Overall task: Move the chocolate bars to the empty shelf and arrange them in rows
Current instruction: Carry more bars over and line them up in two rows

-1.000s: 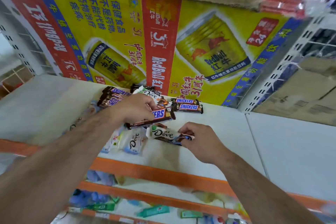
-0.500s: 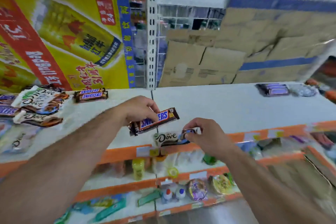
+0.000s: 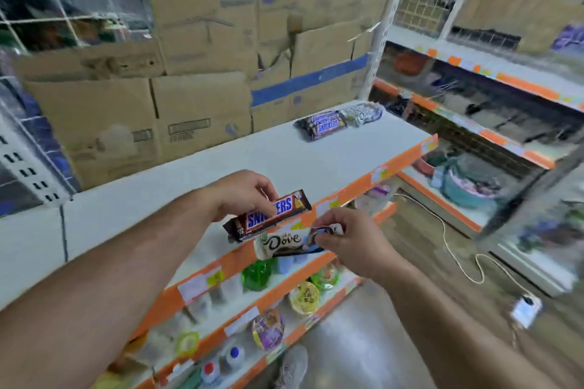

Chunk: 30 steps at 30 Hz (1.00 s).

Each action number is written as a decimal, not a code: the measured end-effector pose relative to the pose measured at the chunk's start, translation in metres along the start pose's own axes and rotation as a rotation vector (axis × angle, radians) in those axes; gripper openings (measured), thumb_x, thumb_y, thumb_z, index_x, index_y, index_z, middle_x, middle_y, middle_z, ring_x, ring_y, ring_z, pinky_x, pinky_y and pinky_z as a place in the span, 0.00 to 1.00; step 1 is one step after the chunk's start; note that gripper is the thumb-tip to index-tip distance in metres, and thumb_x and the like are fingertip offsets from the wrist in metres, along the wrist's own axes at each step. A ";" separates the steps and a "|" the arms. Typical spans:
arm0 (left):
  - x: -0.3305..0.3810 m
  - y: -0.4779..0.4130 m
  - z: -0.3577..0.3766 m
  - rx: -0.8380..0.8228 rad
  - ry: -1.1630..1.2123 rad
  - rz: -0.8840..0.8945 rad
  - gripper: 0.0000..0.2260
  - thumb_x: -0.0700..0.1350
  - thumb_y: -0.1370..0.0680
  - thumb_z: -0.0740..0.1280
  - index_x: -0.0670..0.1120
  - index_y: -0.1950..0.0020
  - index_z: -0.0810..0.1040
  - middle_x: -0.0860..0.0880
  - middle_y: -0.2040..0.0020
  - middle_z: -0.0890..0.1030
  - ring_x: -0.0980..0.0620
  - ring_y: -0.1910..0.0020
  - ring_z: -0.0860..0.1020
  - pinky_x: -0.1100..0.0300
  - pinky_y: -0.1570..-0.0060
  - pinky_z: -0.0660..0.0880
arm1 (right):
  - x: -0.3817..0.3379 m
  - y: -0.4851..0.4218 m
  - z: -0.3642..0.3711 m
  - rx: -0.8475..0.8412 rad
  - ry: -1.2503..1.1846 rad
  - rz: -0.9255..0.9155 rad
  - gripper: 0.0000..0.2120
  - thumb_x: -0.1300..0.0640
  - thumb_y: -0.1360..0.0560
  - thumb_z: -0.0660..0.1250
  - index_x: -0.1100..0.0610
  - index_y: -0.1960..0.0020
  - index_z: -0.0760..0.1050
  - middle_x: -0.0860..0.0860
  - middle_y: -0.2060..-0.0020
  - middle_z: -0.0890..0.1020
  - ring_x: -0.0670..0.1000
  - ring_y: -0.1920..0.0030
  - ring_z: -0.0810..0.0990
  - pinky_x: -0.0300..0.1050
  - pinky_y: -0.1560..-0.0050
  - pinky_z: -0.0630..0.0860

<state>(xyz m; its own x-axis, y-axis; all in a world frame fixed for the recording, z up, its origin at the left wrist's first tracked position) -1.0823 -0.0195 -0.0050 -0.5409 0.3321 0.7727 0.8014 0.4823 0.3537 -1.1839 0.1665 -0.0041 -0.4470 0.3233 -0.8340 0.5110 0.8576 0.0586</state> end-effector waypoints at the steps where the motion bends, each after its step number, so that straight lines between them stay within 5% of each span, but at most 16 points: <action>1: 0.009 -0.019 0.005 -0.011 -0.007 0.011 0.08 0.38 0.32 0.75 0.47 0.57 0.82 0.49 0.61 0.84 0.53 0.65 0.80 0.65 0.69 0.72 | 0.009 -0.009 -0.013 0.027 0.007 0.012 0.03 0.61 0.29 0.71 0.54 0.58 0.80 0.50 0.67 0.82 0.41 0.74 0.70 0.39 0.71 0.67; 4: 0.038 -0.077 0.017 -0.035 -0.030 0.048 0.07 0.38 0.32 0.74 0.47 0.58 0.83 0.51 0.63 0.83 0.56 0.68 0.79 0.70 0.74 0.68 | 0.031 -0.038 -0.050 0.096 0.076 0.039 0.03 0.59 0.30 0.72 0.52 0.58 0.80 0.55 0.64 0.82 0.47 0.70 0.73 0.40 0.71 0.68; 10: 0.097 -0.180 0.015 -0.017 -0.134 0.101 0.07 0.43 0.33 0.76 0.51 0.57 0.83 0.53 0.60 0.84 0.54 0.61 0.81 0.62 0.63 0.73 | 0.059 -0.110 -0.119 0.093 0.099 0.078 0.05 0.61 0.29 0.72 0.51 0.58 0.81 0.46 0.65 0.82 0.42 0.69 0.76 0.33 0.70 0.70; 14: 0.125 -0.235 0.009 0.064 -0.171 0.155 0.07 0.43 0.33 0.77 0.51 0.59 0.82 0.54 0.62 0.81 0.53 0.62 0.79 0.59 0.61 0.74 | 0.078 -0.158 -0.153 0.118 0.076 0.090 0.05 0.60 0.29 0.72 0.51 0.58 0.81 0.50 0.63 0.83 0.50 0.67 0.79 0.39 0.69 0.73; 18: 0.131 -0.279 0.011 0.124 -0.285 0.127 0.07 0.46 0.33 0.77 0.54 0.58 0.81 0.56 0.60 0.82 0.54 0.60 0.80 0.58 0.58 0.76 | 0.098 -0.198 -0.172 0.048 0.107 0.062 0.06 0.60 0.30 0.71 0.49 0.59 0.80 0.47 0.61 0.84 0.48 0.60 0.81 0.43 0.61 0.77; 22: 0.139 -0.311 0.011 0.254 -0.500 0.134 0.05 0.47 0.30 0.72 0.56 0.59 0.78 0.55 0.58 0.80 0.53 0.59 0.77 0.57 0.58 0.76 | 0.123 -0.243 -0.194 -0.003 0.118 0.025 0.06 0.59 0.30 0.72 0.48 0.58 0.81 0.44 0.61 0.83 0.41 0.61 0.80 0.34 0.63 0.74; 30: 0.139 -0.329 0.019 0.445 -0.720 -0.019 0.09 0.48 0.23 0.64 0.54 0.44 0.79 0.50 0.46 0.79 0.48 0.46 0.75 0.52 0.48 0.74 | 0.141 -0.304 -0.226 -0.275 0.083 -0.162 0.06 0.62 0.29 0.72 0.52 0.59 0.81 0.45 0.63 0.85 0.40 0.62 0.80 0.31 0.62 0.71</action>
<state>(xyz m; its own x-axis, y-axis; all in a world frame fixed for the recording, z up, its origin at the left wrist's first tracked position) -1.4264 -0.1168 -0.0236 -0.7045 0.6833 0.1915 0.6970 0.7171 0.0055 -1.5682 0.0415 -0.0159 -0.5705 0.1954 -0.7977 0.2156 0.9729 0.0841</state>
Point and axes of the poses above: each hand's wrist, its own y-axis away from the middle knuckle, its own z-axis out of the palm, x = y × z, the point moved 7 cm from there along -y, towards the middle knuckle
